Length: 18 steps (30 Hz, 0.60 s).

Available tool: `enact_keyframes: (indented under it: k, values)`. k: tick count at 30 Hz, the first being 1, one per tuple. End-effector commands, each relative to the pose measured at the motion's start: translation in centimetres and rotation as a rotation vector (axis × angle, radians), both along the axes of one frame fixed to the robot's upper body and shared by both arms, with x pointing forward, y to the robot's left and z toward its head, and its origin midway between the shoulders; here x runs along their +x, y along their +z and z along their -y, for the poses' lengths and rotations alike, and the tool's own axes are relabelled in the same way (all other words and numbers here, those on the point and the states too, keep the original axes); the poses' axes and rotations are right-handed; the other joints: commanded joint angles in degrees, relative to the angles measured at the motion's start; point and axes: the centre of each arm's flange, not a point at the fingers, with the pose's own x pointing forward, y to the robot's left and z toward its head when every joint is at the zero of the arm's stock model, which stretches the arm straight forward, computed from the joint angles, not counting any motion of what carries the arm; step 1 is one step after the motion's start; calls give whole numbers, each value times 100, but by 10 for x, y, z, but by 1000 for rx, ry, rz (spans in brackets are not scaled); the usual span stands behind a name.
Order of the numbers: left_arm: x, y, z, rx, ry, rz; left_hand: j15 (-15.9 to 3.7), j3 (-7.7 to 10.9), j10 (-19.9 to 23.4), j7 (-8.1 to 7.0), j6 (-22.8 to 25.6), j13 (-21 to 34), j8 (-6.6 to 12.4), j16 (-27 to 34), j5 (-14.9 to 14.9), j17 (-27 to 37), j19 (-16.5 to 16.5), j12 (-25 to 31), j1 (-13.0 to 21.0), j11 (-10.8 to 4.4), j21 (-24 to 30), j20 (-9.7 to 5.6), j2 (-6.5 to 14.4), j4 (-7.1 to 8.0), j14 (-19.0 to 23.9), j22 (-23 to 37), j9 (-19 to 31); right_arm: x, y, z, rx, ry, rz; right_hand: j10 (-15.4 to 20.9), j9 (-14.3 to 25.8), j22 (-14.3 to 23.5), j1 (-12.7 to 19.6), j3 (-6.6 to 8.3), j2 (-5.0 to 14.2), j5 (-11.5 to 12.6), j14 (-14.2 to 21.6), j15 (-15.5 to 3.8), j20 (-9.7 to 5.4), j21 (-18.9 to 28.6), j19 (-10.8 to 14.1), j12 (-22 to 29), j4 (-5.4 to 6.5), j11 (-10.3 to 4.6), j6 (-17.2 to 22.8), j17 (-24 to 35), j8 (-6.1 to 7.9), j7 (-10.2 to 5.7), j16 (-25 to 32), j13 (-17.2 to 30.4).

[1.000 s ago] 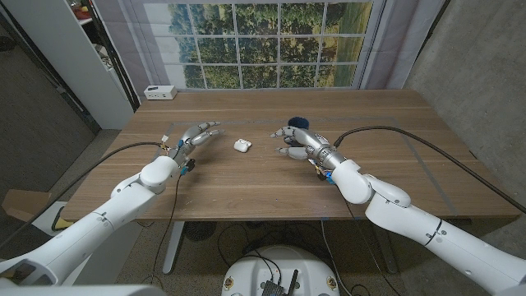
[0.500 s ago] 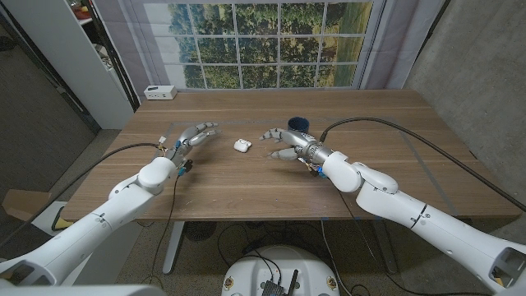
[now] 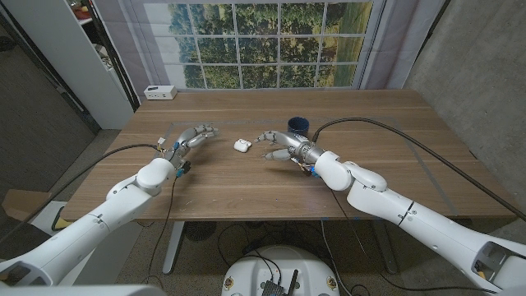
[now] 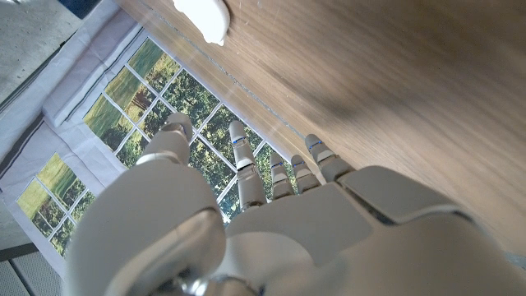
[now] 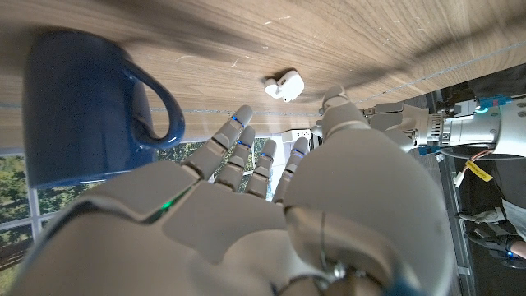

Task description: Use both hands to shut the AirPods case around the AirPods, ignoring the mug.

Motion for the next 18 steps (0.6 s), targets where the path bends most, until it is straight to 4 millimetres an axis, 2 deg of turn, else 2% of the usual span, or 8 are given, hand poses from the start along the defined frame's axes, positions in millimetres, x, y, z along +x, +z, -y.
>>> enact_keyframes:
  k: [1, 2, 4, 7, 9, 15, 18]
  values:
    - [-3, -3, 15, 65, 2, -16, -33, -44, 82, 125, 136, 6, 52, -6, -23, 14, 49, 40, -1, 27, 10, 15, 46, -16, 33, 11, 24, 16, 7, -12, 9, 34, 93, 141, 15, 14, 127, 35, 2, 20, 133, -849, -138, -7, 3, 67, -38, -57, 34, 10, 31, 18, 51, 23]
    - [-3, -3, 16, 67, 11, -23, -29, -51, 82, 157, 150, 5, 53, -6, -23, 14, 51, 39, 0, 27, 10, 15, 45, -17, 34, 11, 22, 17, 7, -12, 20, 36, 103, 211, 16, 14, 138, 27, -2, 17, 178, -874, -137, -4, 8, 96, -31, -86, 74, 13, 47, 19, 71, 26]
    - [-4, -4, 17, 77, 19, -35, -20, -82, 83, 317, 256, 3, 74, -6, -21, 14, 52, 35, 3, 50, 8, 18, 41, -22, 40, 11, 17, 18, 6, -10, 38, 40, 115, 305, 17, 14, 160, 14, -15, 13, 246, -896, -134, 4, 24, 137, -27, -59, 137, 17, 71, 17, 100, 30]
    - [-1, -2, 21, 87, 27, -60, 9, -102, 74, 430, 296, 2, 74, -13, -19, 15, 53, 28, 8, 72, 7, 22, 40, -26, 24, 11, 11, 20, 4, -10, 76, 39, 131, 427, 22, 14, 151, -36, -64, 10, 358, -915, -129, 30, 84, 195, -4, 2, 308, 24, 131, 20, 146, 38]
    - [1, 0, 24, 97, 35, -75, 20, -116, 45, 490, 333, 0, 75, -18, -15, 15, 50, 14, 13, 101, 5, 30, 41, -28, 11, 11, 7, 21, 3, -9, 93, 40, 147, 455, 29, 14, 144, -53, -71, 11, 390, -921, -124, 34, 88, 210, 9, -7, 384, 31, 159, 15, 162, 42]
    - [10, 6, 30, 122, 38, -110, 97, -135, 7, 546, 340, -4, 51, -36, 0, 16, 29, -6, 49, 145, -4, 59, 47, -45, -47, 11, -3, 28, 3, -11, 137, 54, 190, 626, 84, 15, 167, -107, -97, 24, 547, -965, -130, 61, 141, 299, 24, -75, 651, 63, 264, 12, 237, 59]
    - [14, 9, 33, 134, 35, -112, 124, -166, -30, 542, 255, -6, -1, -39, 17, 17, 10, -24, 68, 174, -12, 78, 6, -64, -72, 10, -12, 33, 3, -12, 150, 62, 200, 671, 82, 15, 159, -128, -116, 28, 565, -968, -144, 69, 157, 323, 30, -72, 689, 70, 268, 16, 246, 62]
